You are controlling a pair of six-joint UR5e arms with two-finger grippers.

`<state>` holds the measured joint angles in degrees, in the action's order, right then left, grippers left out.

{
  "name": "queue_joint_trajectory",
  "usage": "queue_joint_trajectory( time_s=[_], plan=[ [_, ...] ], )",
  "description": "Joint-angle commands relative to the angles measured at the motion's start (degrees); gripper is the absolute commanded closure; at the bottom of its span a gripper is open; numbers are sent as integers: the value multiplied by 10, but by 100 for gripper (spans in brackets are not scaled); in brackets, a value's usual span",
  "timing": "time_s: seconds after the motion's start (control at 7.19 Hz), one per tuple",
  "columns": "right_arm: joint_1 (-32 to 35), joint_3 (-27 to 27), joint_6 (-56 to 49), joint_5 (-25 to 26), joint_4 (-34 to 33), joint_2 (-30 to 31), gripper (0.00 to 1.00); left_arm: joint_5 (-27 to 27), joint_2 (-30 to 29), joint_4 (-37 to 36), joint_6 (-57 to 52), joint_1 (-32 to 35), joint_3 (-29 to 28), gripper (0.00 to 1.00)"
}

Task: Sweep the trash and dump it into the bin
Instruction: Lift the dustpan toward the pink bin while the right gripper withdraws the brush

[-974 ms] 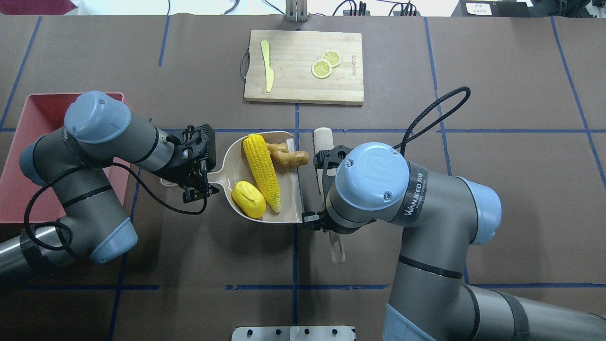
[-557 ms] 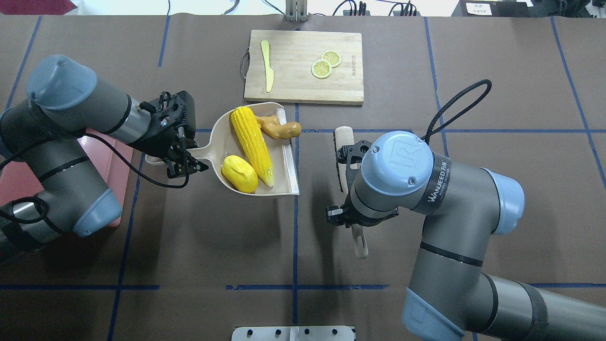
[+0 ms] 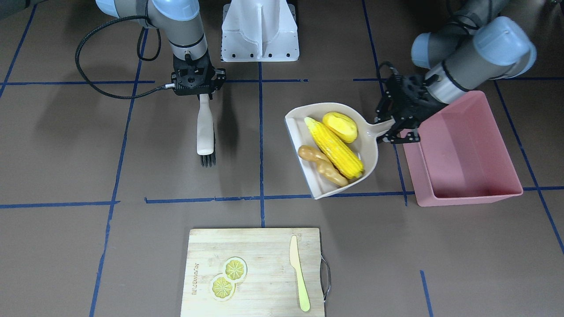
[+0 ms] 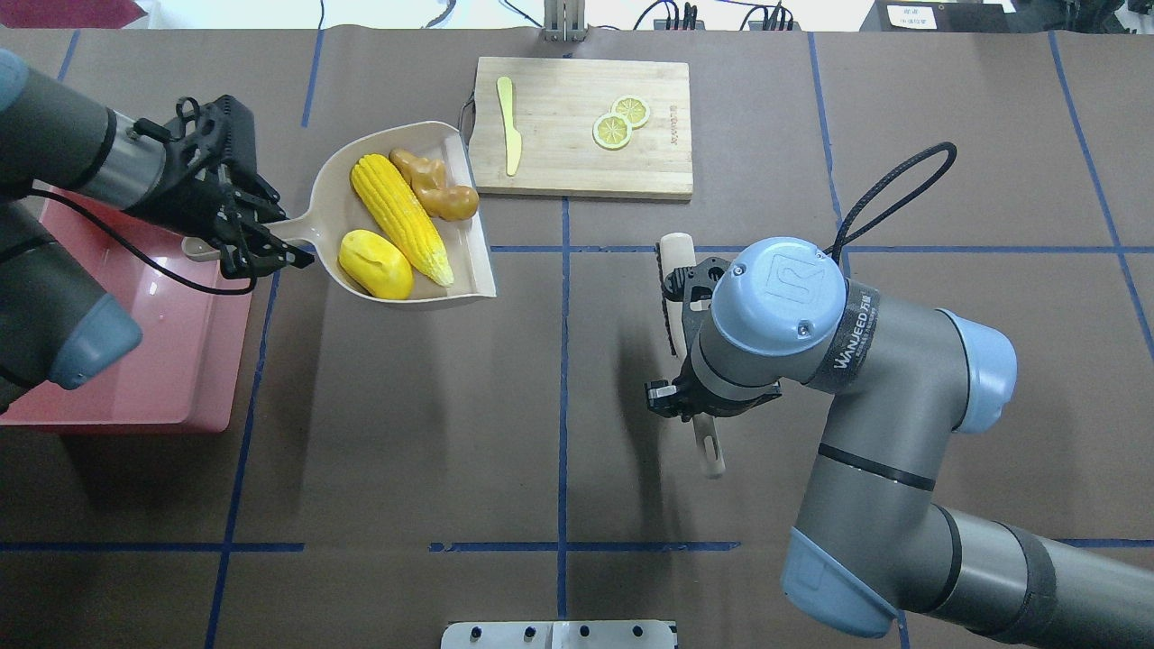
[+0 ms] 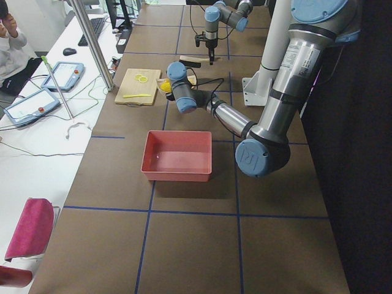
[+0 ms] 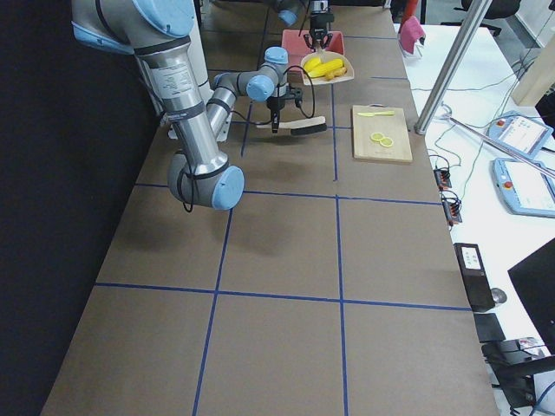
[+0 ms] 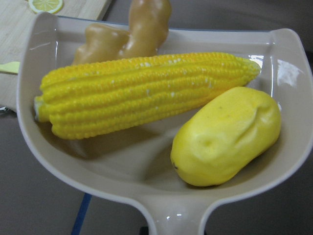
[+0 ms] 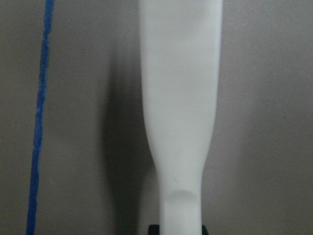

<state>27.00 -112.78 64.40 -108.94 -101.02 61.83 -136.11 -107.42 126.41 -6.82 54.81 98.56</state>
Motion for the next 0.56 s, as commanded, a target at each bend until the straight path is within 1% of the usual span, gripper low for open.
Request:
queue_joint_trajectory(
  time_s=[0.0,0.28,0.42],
  plan=[
    [10,5,-10,0,-1,1,100,-59,25,-1,-6,78,-8,100],
    [12,5,-10,0,-1,1,100,-72,61,-2,-55,121,-18,100],
    [10,5,-10,-1,-1,2,100,-68,77,1,-61,142,-20,100]
  ],
)
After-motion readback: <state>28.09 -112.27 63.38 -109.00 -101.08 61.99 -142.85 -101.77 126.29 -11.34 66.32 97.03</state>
